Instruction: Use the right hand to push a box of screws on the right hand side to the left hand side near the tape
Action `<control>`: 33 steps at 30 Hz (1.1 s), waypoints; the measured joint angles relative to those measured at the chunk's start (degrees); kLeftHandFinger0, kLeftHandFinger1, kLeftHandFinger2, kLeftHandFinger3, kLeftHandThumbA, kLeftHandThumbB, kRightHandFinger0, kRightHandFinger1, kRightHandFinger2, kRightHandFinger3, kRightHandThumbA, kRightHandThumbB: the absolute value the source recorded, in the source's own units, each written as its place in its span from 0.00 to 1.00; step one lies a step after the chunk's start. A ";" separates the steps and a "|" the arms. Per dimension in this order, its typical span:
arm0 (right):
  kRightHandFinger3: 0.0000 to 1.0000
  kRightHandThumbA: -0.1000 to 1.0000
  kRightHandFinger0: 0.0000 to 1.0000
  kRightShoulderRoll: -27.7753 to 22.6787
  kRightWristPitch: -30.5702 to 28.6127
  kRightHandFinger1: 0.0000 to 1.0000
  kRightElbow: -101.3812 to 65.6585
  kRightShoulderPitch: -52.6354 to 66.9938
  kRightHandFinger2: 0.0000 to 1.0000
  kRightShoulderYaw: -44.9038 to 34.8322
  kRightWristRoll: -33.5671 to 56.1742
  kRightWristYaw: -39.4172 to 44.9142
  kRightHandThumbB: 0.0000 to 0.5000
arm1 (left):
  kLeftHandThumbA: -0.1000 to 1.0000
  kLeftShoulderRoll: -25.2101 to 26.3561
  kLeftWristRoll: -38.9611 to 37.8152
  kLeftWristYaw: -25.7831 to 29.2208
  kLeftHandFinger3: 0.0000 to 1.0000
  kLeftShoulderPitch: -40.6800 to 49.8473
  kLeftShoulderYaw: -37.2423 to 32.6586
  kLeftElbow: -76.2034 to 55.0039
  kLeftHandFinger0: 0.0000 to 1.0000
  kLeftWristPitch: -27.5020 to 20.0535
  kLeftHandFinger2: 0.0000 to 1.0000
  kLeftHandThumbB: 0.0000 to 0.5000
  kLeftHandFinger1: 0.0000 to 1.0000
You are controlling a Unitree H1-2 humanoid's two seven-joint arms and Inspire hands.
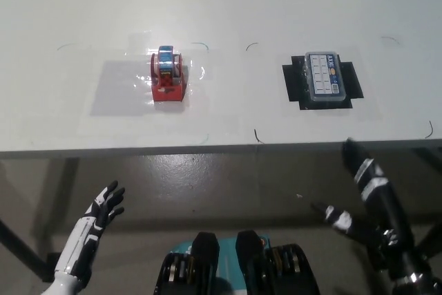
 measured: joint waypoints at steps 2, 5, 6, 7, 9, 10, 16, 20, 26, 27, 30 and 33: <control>1.00 1.00 1.00 -0.40 0.10 1.00 0.01 -2.11 1.00 -1.36 0.36 -0.15 0.52 | 0.95 -0.01 -0.03 -0.03 1.00 0.00 0.00 0.00 1.00 -0.08 1.00 0.33 1.00; 1.00 1.00 1.00 -1.17 0.57 1.00 0.03 -5.25 1.00 -3.08 0.94 -0.26 0.52 | 0.95 -0.01 -0.05 -0.05 1.00 0.03 -0.01 -0.33 1.00 -0.08 1.00 0.33 1.00; 1.00 1.00 1.00 -1.43 0.85 1.00 0.04 -6.41 1.00 -3.59 1.19 -0.28 0.53 | 0.95 -0.01 -0.07 -0.05 1.00 0.03 -0.02 -0.49 1.00 -0.08 1.00 0.33 1.00; 1.00 1.00 1.00 -1.64 1.39 1.00 0.13 -7.80 1.00 -4.22 1.47 -0.30 0.51 | 0.95 -0.01 -0.09 -0.07 1.00 0.03 -0.01 -0.50 1.00 -0.10 1.00 0.33 1.00; 1.00 1.00 1.00 -1.78 2.00 1.00 0.38 -9.45 1.00 -4.93 1.72 -0.46 0.49 | 0.94 -0.02 -0.11 -0.10 1.00 0.03 -0.02 -0.50 1.00 -0.11 1.00 0.34 1.00; 1.00 1.00 1.00 -1.89 2.46 1.00 1.01 -10.96 1.00 -5.50 1.93 -0.63 0.49 | 0.94 -0.01 -0.14 -0.12 1.00 0.03 -0.01 -0.50 1.00 -0.11 1.00 0.34 1.00; 1.00 1.00 1.00 -3.01 3.94 1.00 7.55 -18.41 1.00 -6.60 1.88 -1.40 0.44 | 0.94 -0.03 -0.26 -0.18 1.00 0.04 -0.02 -0.50 1.00 -0.17 1.00 0.32 1.00; 1.00 1.00 1.00 -3.94 4.13 1.00 15.61 -23.96 1.00 -6.97 2.02 -1.43 0.49 | 0.94 -0.08 -0.30 -0.21 1.00 0.12 -0.03 -0.51 1.00 -0.18 1.00 0.31 1.00; 1.00 1.00 1.00 -4.19 3.85 1.00 29.70 -32.17 1.00 -7.39 2.34 -1.56 0.43 | 0.94 -0.14 -0.40 -0.31 1.00 0.79 -0.07 -0.52 1.00 -0.30 1.00 0.31 1.00; 1.00 1.00 1.00 -4.22 3.55 1.00 33.90 -34.15 1.00 -7.36 2.24 -1.85 0.42 | 0.94 -0.17 -0.46 -0.42 1.00 1.24 -0.07 -0.50 1.00 -0.40 1.00 0.31 1.00; 1.00 1.00 1.00 -4.32 2.56 1.00 41.45 -37.30 1.00 -7.33 1.82 -2.59 0.38 | 0.95 -0.30 -0.48 -0.64 1.00 1.96 -0.08 -0.48 1.00 -0.62 1.00 0.32 1.00; 1.00 1.00 1.00 -4.39 1.02 1.00 50.45 -40.83 1.00 -7.36 1.50 -3.32 0.43 | 0.95 -0.50 -0.45 -0.67 1.00 2.54 -0.07 -0.48 1.00 -0.87 1.00 0.31 1.00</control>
